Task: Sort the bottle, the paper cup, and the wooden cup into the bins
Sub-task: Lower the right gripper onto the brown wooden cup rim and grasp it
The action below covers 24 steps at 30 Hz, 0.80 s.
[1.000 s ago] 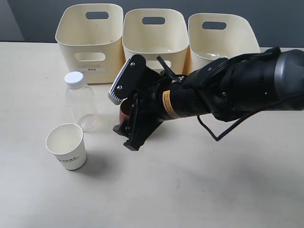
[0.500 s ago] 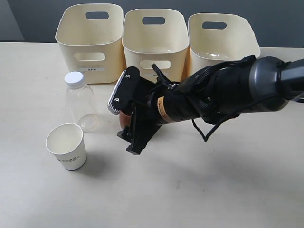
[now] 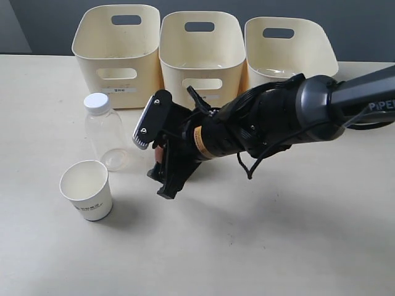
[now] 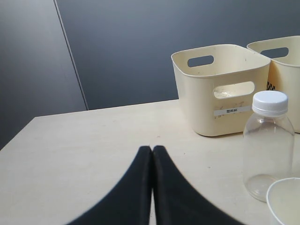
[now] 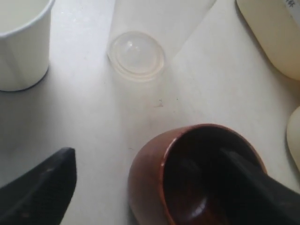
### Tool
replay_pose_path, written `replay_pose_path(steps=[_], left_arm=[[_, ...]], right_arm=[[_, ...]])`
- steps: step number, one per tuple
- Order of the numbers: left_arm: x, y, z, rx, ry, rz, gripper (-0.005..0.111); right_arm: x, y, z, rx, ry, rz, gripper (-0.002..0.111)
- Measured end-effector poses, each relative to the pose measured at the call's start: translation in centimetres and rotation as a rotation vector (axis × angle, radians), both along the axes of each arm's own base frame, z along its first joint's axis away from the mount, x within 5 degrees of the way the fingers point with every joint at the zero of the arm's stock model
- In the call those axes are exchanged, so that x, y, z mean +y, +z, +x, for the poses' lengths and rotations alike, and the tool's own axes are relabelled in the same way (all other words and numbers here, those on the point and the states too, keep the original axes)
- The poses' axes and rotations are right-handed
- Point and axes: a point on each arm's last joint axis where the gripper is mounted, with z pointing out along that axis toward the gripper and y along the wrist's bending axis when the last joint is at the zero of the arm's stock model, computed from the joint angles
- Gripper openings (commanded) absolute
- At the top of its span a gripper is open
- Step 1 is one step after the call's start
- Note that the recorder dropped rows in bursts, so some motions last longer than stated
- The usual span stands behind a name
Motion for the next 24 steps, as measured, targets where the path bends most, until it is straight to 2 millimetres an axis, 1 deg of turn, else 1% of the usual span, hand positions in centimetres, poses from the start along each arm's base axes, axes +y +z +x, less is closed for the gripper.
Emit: replay_pose_path(steps=[9,16,24], left_arm=[[0.0,0.0,0.0,0.0,0.0,0.0,0.0],[0.0,0.0,0.0,0.0,0.0,0.0,0.0],[0.0,0.0,0.0,0.0,0.0,0.0,0.0]], right_arm=[[-0.16,-0.15,0.22,-0.008,-0.015,-0.01,0.076],[-0.83,-0.15,0.79,0.01,-0.024,0.002,0.075],[-0.78,-0.15,0.65,0.033,-0.007,0.018,0.075]])
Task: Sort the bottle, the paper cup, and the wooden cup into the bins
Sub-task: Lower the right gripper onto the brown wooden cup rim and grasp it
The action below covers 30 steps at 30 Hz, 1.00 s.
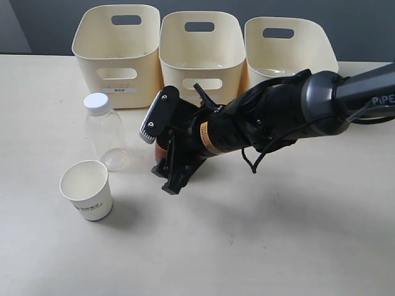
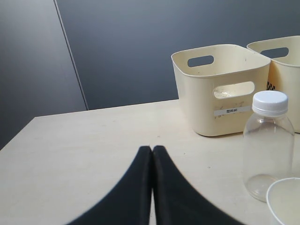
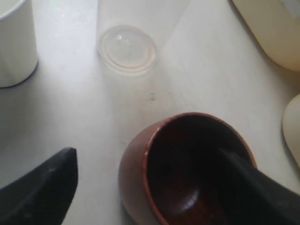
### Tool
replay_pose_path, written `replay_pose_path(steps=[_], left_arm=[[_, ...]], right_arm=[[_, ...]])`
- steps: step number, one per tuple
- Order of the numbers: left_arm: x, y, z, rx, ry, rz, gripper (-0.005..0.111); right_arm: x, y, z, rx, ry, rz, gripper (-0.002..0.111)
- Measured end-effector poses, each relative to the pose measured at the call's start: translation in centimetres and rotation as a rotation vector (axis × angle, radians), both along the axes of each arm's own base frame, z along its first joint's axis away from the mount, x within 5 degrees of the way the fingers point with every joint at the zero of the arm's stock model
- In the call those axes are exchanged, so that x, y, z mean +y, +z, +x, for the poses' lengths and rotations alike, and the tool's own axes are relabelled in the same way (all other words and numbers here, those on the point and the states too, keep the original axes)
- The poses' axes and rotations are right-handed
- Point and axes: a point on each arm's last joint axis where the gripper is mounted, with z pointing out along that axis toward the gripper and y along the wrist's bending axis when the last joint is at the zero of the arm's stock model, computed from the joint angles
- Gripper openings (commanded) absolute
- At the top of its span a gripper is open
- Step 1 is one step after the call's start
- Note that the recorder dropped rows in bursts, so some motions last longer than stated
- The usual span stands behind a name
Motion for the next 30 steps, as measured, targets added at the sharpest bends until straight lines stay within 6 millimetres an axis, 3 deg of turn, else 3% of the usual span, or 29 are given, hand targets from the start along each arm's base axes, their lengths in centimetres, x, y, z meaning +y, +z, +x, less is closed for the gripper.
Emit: replay_pose_path(steps=[30], left_arm=[[0.0,0.0,0.0,0.0,0.0,0.0,0.0]], right_arm=[[0.18,-0.63,-0.22,0.048,0.005,0.013,0.073]])
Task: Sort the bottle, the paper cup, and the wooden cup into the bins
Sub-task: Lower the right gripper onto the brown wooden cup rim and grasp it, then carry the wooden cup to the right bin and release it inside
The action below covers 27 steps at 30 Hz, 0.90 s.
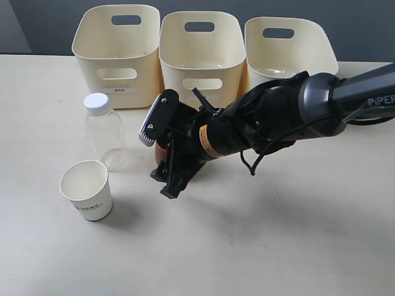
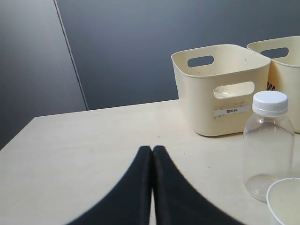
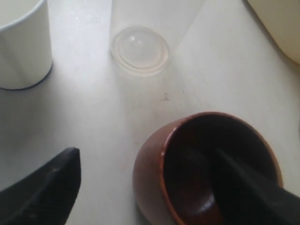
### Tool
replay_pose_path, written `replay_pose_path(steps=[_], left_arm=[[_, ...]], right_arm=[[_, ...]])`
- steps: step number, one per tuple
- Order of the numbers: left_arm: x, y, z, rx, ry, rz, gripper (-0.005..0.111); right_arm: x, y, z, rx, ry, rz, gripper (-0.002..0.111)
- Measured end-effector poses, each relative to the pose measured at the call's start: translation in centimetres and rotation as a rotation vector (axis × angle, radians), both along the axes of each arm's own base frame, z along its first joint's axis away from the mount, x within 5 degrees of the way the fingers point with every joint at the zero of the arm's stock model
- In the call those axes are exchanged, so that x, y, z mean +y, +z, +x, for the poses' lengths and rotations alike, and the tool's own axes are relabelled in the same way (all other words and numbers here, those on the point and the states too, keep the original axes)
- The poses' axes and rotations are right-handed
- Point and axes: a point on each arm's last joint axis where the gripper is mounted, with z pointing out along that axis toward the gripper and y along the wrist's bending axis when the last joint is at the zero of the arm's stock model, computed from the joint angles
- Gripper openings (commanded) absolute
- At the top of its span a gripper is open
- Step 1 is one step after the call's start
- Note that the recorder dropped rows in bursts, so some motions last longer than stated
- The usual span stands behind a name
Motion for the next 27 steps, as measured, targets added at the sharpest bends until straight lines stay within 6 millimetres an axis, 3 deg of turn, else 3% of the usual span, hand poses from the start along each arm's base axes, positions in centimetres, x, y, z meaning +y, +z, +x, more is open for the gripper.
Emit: replay_pose_path(steps=[5,7,10,23,27], left_arm=[[0.0,0.0,0.0,0.0,0.0,0.0,0.0],[0.0,0.0,0.0,0.0,0.0,0.0,0.0],[0.0,0.0,0.0,0.0,0.0,0.0,0.0],[0.0,0.0,0.0,0.0,0.0,0.0,0.0],[0.0,0.0,0.0,0.0,0.0,0.0,0.0]], right_arm=[[-0.1,-1.4,0.3,0.007,-0.021,-0.037,0.069],[-0.2,-1.6,0.4,0.004,-0.031,-0.047,0.053],[-0.3,-1.8,0.5,-0.005,-0.032,-0.058,0.002],[-0.5,-1.9,0.8,-0.062,-0.021,-0.101,-0.001],[-0.7,-0.9,1.1,-0.106,-0.046,-0.104,-0.001]])
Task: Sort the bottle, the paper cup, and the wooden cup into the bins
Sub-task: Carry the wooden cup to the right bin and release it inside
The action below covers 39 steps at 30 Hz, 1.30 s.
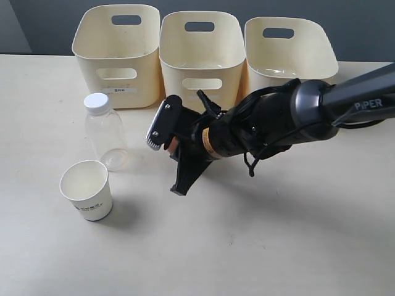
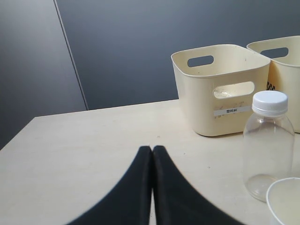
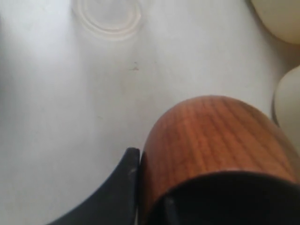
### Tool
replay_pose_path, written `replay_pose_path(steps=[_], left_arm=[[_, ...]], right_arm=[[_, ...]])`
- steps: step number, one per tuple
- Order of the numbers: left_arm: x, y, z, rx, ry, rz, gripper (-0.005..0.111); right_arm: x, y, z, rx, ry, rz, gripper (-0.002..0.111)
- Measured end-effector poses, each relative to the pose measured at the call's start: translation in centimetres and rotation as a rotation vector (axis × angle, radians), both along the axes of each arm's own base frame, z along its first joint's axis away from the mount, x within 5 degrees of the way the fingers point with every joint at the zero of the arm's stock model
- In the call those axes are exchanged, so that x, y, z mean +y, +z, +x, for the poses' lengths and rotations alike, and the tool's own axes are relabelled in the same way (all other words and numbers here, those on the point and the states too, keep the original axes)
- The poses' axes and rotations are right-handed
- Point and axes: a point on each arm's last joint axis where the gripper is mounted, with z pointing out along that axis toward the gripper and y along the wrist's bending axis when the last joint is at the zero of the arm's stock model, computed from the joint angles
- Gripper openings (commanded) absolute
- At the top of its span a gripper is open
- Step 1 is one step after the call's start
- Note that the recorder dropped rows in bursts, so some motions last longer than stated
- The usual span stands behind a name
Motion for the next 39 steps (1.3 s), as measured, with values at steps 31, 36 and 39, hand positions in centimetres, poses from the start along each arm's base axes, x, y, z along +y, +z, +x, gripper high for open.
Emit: replay_pose_path(steps=[31,36,39], left_arm=[[0.0,0.0,0.0,0.0,0.0,0.0,0.0],[0.0,0.0,0.0,0.0,0.0,0.0,0.0],[0.0,0.0,0.0,0.0,0.0,0.0,0.0]], right_arm=[[-13.1,17.0,5.5,-0.344,-0.589,0.34,-0.001],[-13.4,14.6,8.8,-0.287,-0.617,0.331,-0.001],[-13.7,13.1,10.4,-0.259,-0.635,0.323,-0.001]])
